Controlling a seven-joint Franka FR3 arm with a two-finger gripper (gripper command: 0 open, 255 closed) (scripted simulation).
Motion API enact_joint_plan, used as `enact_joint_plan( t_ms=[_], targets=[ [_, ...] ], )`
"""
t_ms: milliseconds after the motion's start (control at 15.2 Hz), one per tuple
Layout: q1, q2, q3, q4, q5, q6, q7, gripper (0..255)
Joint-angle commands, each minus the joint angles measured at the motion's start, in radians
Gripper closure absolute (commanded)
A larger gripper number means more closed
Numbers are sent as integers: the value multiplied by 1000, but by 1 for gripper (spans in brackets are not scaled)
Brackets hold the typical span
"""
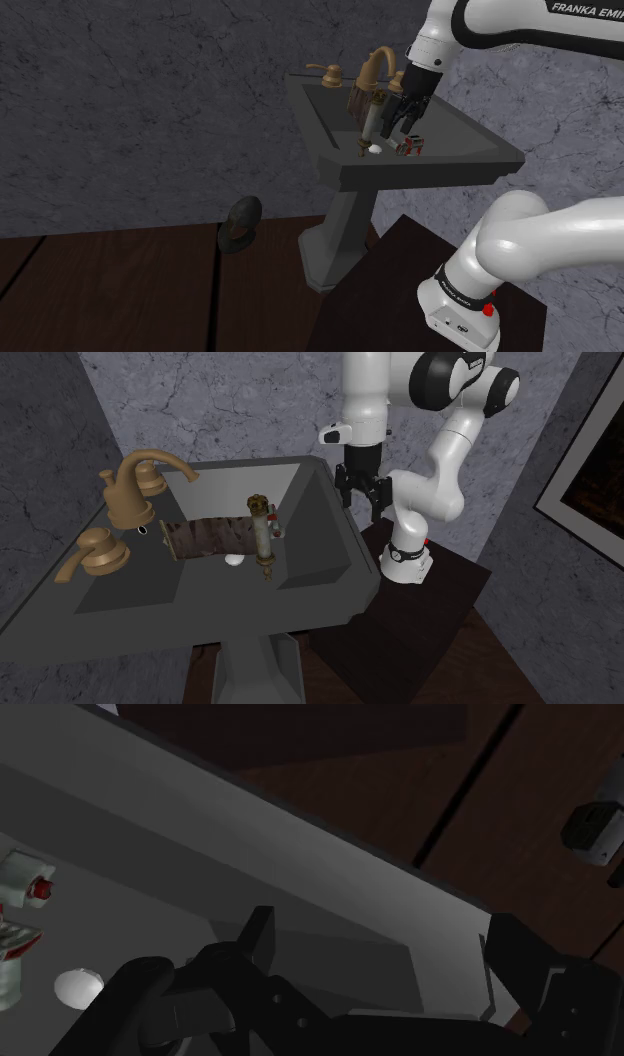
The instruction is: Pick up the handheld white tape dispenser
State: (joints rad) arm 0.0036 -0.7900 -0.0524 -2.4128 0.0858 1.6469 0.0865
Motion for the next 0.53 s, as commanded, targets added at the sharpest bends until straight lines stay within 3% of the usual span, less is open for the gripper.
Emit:
enact_joint_plan(
  t_ms=[0,462],
  targets=[
    [0,0,0,0,0,0,0,0],
    [-69,79,-118,-17,-113,71,-120,0]
  ],
)
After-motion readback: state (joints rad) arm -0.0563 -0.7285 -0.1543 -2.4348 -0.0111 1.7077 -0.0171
